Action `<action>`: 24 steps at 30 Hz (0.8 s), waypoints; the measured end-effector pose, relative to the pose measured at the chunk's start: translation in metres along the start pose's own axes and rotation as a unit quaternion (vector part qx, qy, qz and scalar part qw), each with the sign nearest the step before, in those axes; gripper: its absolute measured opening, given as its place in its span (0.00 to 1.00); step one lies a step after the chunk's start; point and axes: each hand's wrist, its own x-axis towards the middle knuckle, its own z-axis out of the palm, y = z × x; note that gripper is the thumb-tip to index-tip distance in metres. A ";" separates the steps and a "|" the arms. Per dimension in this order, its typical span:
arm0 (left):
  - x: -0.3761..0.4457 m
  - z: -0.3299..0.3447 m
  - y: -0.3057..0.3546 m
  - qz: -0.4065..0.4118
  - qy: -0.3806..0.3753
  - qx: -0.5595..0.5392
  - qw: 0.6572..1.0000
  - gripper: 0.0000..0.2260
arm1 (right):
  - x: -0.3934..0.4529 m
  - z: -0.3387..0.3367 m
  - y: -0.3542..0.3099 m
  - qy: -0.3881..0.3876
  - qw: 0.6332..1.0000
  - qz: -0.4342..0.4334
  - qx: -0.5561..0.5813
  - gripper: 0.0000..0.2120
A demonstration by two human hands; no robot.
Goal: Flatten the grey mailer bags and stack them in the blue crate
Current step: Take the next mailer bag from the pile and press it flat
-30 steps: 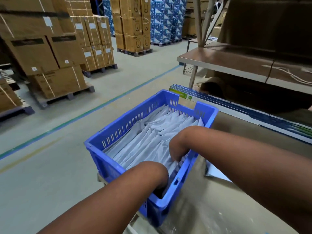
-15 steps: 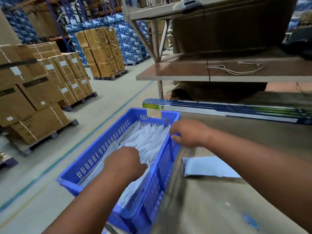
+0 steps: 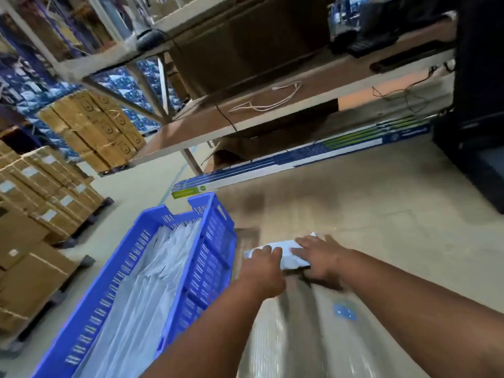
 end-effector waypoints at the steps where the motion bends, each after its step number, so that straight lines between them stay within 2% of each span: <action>1: 0.006 0.010 0.000 -0.001 -0.007 0.012 1.000 0.31 | -0.006 0.011 0.007 0.017 1.000 -0.007 0.002 0.36; 5: 0.024 0.035 -0.001 -0.003 -0.011 0.050 0.999 0.44 | -0.033 0.038 0.027 0.081 0.996 -0.033 0.005 0.26; 7: 0.024 0.037 0.009 -0.005 0.008 0.052 0.999 0.41 | -0.050 0.054 0.037 0.106 0.993 -0.039 0.017 0.26; 10: 0.009 0.045 0.032 0.030 0.053 0.061 0.996 0.31 | -0.085 0.081 0.054 0.155 0.987 -0.043 0.027 0.26; 14: -0.025 0.069 0.060 0.127 0.119 0.017 0.985 0.30 | -0.145 0.105 0.079 0.193 0.979 -0.045 0.040 0.30; 17: -0.046 0.089 0.078 0.220 0.174 -0.024 0.960 0.30 | -0.191 0.117 0.099 0.192 0.979 -0.046 0.051 0.34; 19: -0.056 0.099 0.085 0.262 0.173 -0.047 0.948 0.31 | -0.215 0.120 0.105 0.184 0.980 -0.043 0.058 0.35; 24: -0.059 0.103 0.083 0.267 0.130 -0.076 0.952 0.33 | -0.240 0.114 0.098 0.143 0.988 -0.025 0.060 0.29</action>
